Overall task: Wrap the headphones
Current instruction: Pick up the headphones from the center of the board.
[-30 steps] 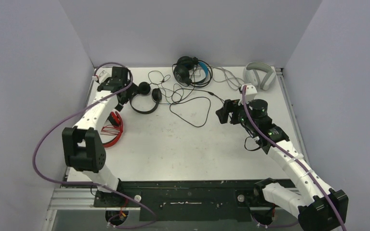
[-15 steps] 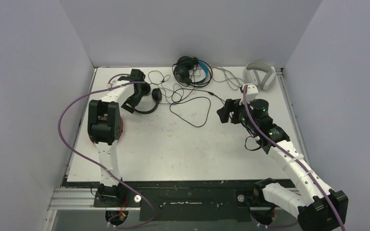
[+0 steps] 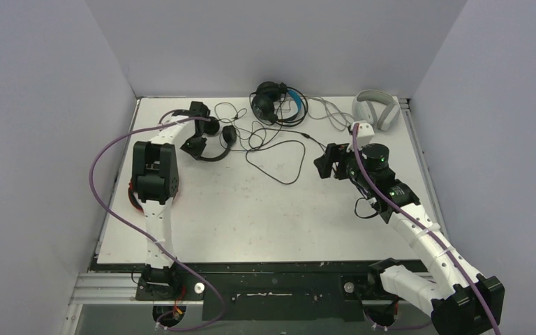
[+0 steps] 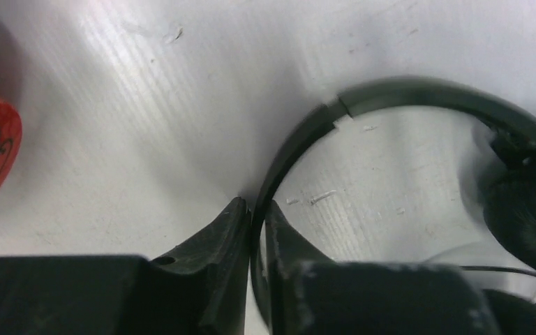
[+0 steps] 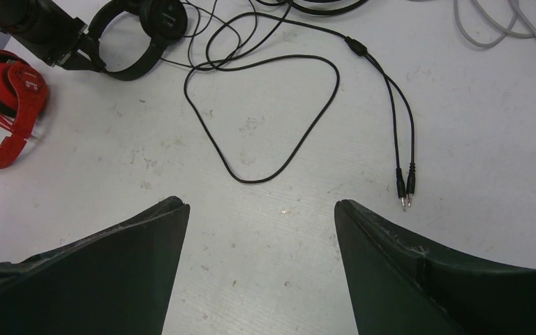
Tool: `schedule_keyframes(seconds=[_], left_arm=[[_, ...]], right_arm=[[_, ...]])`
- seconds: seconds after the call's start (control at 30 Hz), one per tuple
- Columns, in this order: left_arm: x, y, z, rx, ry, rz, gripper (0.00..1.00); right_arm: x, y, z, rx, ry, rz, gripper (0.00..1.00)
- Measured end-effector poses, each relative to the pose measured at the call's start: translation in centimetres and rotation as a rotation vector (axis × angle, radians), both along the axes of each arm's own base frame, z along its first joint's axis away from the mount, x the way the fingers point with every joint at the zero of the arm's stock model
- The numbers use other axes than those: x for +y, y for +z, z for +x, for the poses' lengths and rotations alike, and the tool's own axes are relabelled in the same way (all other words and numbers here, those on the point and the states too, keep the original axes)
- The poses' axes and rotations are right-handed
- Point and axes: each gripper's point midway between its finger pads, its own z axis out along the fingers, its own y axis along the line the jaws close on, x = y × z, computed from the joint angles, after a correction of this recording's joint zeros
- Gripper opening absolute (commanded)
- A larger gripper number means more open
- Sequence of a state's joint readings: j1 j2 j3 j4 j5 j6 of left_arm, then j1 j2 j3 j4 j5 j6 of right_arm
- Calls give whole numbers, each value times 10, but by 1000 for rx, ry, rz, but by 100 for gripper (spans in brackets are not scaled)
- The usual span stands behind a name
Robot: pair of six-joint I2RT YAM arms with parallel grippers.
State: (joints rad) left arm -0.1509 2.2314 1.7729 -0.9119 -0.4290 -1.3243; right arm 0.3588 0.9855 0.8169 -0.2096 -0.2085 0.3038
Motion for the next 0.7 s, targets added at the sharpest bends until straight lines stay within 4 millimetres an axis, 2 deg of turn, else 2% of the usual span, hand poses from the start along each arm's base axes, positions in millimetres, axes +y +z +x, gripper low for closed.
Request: schedule_keyframes(seconds=[0.2,0.33,0.43,0.53,0.63,0.7], left_arm=[[12,10,-2,61,-81,58,0],[28,31,-17,124,-169,159,0],[38,69,-25,124,-252,250,0],[40,121,-36,86,-333,338,0],[33,172,-47,27,-437,416,0],[17,204,-58,-15,-566,454,0]], right_arm=[[-1,0,0,-1,-3,-2,78],[0,0,0,-1,-1,-3,78],[0,0,0,-2,6,-3,78],[2,1,-1,-4,19,-2,78],[7,4,-2,-18,49,4,77],[13,8,-4,-34,93,15,78]])
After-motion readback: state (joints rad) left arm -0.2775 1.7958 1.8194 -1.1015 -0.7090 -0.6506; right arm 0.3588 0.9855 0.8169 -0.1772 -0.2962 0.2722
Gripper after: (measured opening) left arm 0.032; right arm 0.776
